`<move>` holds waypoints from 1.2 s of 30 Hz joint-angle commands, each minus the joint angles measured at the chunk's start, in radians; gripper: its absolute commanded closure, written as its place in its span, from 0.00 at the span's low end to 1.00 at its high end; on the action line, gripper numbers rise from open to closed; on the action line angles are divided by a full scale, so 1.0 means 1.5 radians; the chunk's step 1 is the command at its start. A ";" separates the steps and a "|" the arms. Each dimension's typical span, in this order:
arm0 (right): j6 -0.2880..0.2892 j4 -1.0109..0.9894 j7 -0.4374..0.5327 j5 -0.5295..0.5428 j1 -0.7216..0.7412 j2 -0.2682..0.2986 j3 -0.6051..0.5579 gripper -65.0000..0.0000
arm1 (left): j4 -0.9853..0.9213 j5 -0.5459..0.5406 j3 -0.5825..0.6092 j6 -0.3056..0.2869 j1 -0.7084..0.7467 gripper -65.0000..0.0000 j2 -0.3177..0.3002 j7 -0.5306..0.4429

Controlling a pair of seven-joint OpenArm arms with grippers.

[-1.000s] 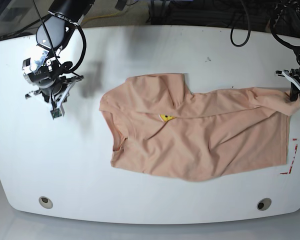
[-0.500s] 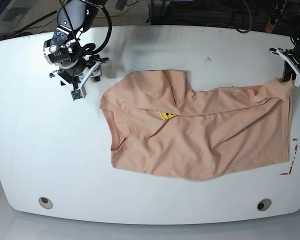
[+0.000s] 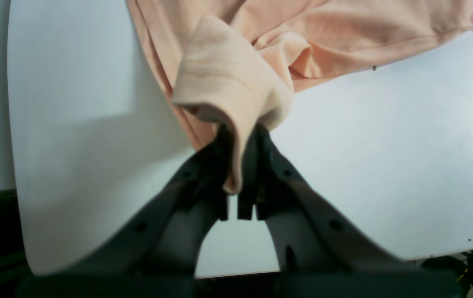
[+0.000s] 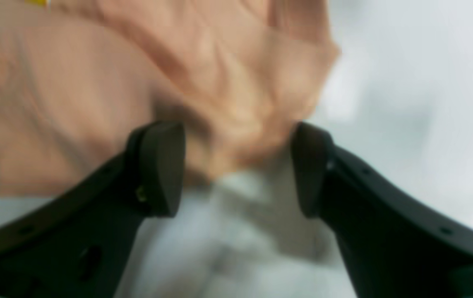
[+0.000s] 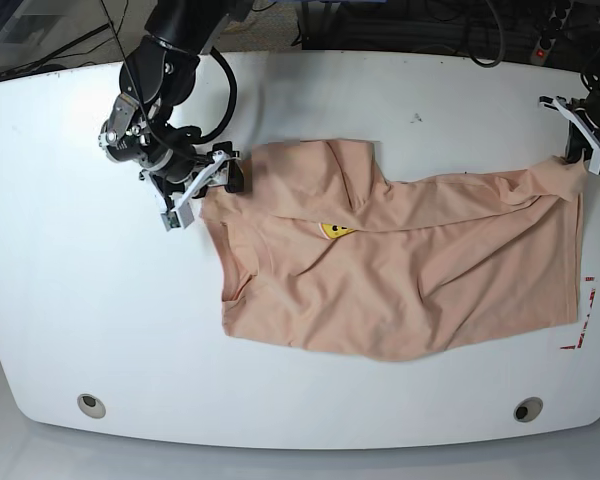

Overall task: Fold the T-shirt properly
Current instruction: 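Lay the shirt down, regrasp its edge with the right gripper, then lift the shirt with both grippers, swing it and lay it flat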

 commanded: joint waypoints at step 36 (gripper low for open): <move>0.000 0.121 -0.050 -0.005 0.232 0.180 -0.025 1.00 | 0.014 0.196 0.123 0.003 -0.327 1.00 0.054 -0.014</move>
